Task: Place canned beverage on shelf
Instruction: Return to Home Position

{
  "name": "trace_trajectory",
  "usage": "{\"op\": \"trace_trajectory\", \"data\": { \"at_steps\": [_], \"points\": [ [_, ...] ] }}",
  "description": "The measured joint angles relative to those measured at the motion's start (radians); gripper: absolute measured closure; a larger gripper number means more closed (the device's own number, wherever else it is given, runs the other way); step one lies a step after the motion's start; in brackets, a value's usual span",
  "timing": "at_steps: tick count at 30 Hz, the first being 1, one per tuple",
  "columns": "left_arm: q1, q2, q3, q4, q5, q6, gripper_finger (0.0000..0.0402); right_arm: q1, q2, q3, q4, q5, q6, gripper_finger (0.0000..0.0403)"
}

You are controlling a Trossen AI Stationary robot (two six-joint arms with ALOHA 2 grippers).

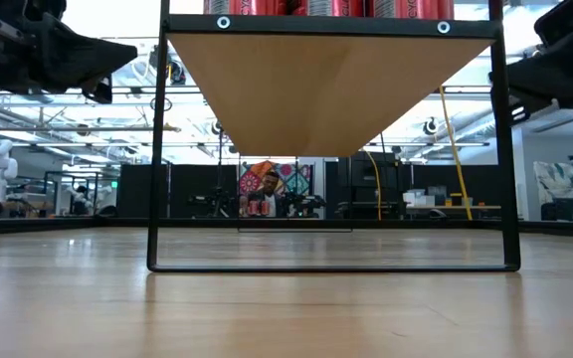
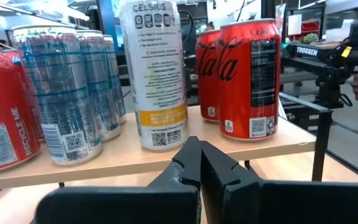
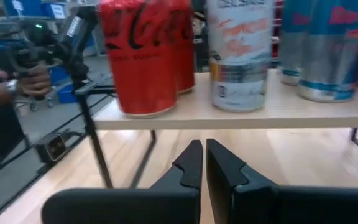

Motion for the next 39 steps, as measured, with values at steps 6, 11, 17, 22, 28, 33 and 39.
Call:
{"op": "trace_trajectory", "data": {
  "at_steps": [6, 11, 17, 22, 28, 33, 39],
  "points": [
    [0.076, 0.000, 0.000, -0.001, 0.103, -0.011, 0.0401, -0.104, -0.001, -0.001, -0.003, -0.028, 0.002, 0.0403],
    [0.102, -0.028, 0.000, -0.042, 0.113, -0.026, 0.0402, -0.172, -0.001, 0.016, -0.021, -0.116, 0.011, 0.0403],
    [0.100, -0.130, 0.000, -0.190, 0.124, -0.071, 0.0401, -0.202, -0.002, 0.044, -0.059, -0.159, -0.022, 0.0403],
    [0.100, -0.254, 0.000, -0.293, 0.120, -0.089, 0.0402, -0.211, -0.003, 0.021, -0.035, -0.156, -0.040, 0.0403],
    [0.100, -0.405, -0.001, -0.421, 0.100, -0.082, 0.0402, -0.211, -0.003, -0.001, -0.030, -0.158, -0.038, 0.0403],
    [0.100, -0.516, -0.001, -0.545, 0.095, -0.102, 0.0401, -0.211, -0.008, -0.002, -0.034, -0.158, -0.062, 0.0403],
    [0.100, -0.623, -0.002, -0.648, 0.092, -0.116, 0.0402, -0.211, -0.058, -0.002, -0.093, -0.159, -0.059, 0.0403]
  ]
}}
